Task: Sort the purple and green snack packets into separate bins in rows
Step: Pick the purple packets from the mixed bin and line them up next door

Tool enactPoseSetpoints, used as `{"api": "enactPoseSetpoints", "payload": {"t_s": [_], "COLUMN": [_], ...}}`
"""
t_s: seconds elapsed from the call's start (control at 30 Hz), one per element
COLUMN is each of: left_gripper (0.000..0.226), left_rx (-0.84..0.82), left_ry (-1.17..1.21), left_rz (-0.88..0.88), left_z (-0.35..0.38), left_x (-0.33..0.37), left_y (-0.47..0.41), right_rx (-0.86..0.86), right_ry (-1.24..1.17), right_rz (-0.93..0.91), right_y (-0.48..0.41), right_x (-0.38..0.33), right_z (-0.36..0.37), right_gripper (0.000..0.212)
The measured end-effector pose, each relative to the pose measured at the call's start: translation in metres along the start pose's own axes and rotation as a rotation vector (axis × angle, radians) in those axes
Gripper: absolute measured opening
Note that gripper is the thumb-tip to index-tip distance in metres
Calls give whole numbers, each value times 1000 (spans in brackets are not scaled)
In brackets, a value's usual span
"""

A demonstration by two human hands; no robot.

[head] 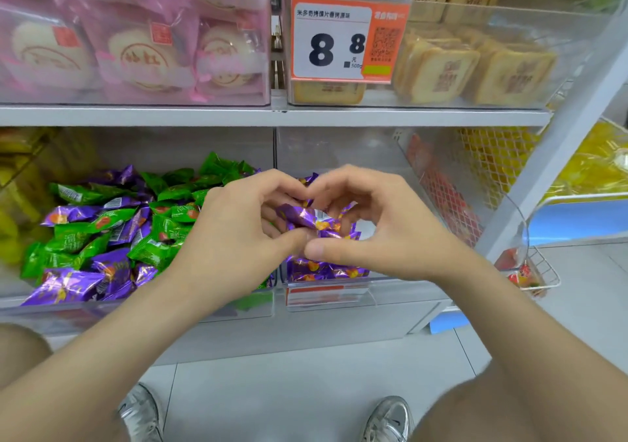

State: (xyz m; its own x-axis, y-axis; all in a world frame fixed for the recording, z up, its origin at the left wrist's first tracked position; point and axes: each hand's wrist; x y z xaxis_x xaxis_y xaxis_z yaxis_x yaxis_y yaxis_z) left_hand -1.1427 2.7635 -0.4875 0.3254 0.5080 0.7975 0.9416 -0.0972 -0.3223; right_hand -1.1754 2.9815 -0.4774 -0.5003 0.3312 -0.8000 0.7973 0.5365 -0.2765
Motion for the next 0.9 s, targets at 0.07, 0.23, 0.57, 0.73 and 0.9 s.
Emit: {"api": "enactPoseSetpoints", "payload": {"t_s": [0.07, 0.23, 0.57, 0.73, 0.9], "left_gripper": [40, 35, 13, 12, 11], "left_rx": [-32, -3, 40, 23, 5], "left_ry": [-8, -44, -78, -89, -118], "left_rz": [14, -20, 8, 23, 48], "left_z": [2, 3, 6, 10, 12], "left_x": [0, -3, -4, -2, -3], "left_y": [0, 1, 1, 1, 1], "right_rx": [12, 69, -393, -421, -488], "right_ry": [65, 59, 485, 519, 603], "right_rz": [-13, 136, 305, 321, 291], "right_y": [0, -2, 9, -1, -6], "right_x": [2, 20, 56, 57, 64], "right_z": [5, -21, -40, -29, -14], "right_gripper": [28, 13, 14, 12, 12]}}
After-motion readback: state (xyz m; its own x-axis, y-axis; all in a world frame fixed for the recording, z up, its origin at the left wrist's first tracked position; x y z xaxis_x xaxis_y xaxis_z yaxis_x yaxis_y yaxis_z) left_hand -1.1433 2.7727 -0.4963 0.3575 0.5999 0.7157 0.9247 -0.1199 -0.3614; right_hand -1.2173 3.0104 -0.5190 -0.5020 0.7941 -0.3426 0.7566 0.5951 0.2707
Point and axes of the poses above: each hand's wrist, its own y-axis away from the middle knuckle, its own z-axis out of the palm, x = y × z, and after that the axes turned 2 degrees about y, right-handed
